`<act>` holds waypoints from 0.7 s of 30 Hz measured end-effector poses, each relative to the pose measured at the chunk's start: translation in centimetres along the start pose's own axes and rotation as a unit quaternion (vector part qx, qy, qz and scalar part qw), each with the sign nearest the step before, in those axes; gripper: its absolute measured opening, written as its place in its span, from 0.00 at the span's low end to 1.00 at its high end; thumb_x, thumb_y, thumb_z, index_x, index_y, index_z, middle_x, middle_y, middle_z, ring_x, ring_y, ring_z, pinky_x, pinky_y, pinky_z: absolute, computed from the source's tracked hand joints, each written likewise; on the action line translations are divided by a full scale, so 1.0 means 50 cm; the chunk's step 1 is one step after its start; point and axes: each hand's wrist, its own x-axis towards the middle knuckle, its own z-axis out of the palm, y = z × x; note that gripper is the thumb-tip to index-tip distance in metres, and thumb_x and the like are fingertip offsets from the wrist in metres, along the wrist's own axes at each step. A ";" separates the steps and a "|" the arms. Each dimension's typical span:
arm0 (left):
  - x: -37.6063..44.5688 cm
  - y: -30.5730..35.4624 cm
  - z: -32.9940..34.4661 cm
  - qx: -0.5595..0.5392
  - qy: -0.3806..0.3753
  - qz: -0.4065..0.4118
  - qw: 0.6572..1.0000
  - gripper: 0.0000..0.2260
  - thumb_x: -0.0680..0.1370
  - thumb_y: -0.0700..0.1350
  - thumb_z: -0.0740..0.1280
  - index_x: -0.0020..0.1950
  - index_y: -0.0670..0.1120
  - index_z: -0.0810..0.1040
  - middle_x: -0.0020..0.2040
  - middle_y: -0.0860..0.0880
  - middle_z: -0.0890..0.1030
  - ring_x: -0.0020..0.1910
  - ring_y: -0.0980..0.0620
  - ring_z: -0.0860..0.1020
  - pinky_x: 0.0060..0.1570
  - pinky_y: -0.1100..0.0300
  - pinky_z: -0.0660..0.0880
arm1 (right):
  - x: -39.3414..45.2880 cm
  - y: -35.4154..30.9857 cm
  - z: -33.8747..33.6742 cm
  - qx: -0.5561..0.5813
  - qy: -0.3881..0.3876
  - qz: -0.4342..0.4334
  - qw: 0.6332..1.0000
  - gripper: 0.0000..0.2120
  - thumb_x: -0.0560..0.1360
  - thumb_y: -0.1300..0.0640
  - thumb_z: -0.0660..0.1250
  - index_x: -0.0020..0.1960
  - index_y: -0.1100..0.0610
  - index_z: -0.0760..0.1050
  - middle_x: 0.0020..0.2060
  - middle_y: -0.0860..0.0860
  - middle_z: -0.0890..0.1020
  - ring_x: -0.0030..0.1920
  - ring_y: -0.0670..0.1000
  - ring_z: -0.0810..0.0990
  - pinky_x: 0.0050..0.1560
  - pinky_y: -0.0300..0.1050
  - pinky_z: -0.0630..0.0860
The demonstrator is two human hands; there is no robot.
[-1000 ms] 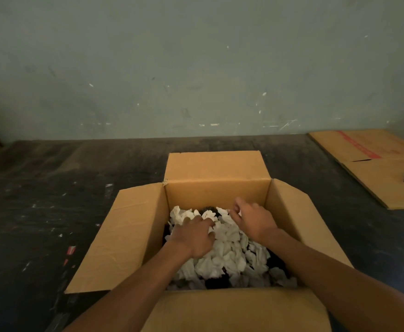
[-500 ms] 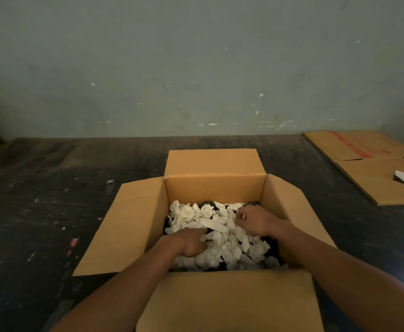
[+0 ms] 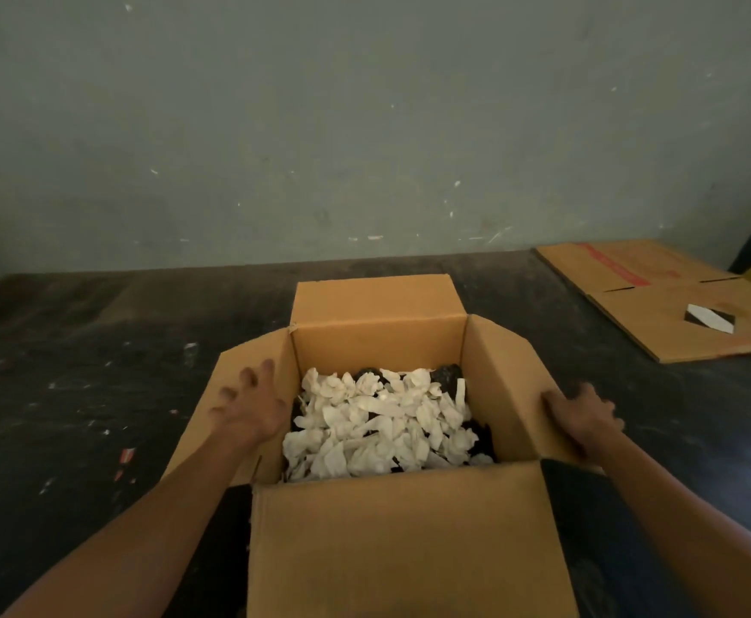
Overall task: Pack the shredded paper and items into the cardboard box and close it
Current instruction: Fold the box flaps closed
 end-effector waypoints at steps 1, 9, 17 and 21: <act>0.008 -0.006 0.012 -0.020 -0.008 0.005 1.000 0.34 0.81 0.49 0.58 0.79 0.53 0.40 0.81 0.44 0.47 0.77 0.33 0.52 0.72 0.35 0.56 | -0.002 0.014 0.003 0.055 -0.042 0.046 0.997 0.30 0.75 0.42 0.65 0.72 0.54 0.62 0.65 0.62 0.70 0.62 0.65 0.71 0.66 0.65 0.66; 0.025 -0.014 0.028 -0.096 -0.021 0.035 0.995 0.36 0.80 0.50 0.59 0.79 0.53 0.37 0.81 0.43 0.48 0.75 0.34 0.58 0.70 0.34 0.61 | -0.042 0.035 -0.021 0.128 -0.064 0.065 0.988 0.16 0.76 0.48 0.67 0.53 0.61 0.73 0.48 0.61 0.77 0.45 0.60 0.76 0.55 0.58 0.74; 0.029 -0.016 0.034 -0.109 0.001 0.036 0.993 0.33 0.81 0.48 0.57 0.80 0.52 0.41 0.80 0.43 0.52 0.74 0.33 0.61 0.69 0.35 0.63 | -0.077 -0.029 -0.117 -0.047 0.045 -0.077 0.995 0.20 0.76 0.50 0.66 0.64 0.56 0.66 0.46 0.55 0.75 0.46 0.57 0.77 0.50 0.58 0.77; 0.025 -0.020 0.034 -0.139 0.015 0.042 0.989 0.31 0.82 0.48 0.57 0.80 0.52 0.43 0.80 0.42 0.54 0.73 0.35 0.63 0.69 0.35 0.64 | -0.123 -0.095 -0.172 -0.120 0.070 -0.164 0.977 0.20 0.74 0.58 0.66 0.65 0.55 0.66 0.51 0.56 0.76 0.50 0.59 0.77 0.52 0.60 0.76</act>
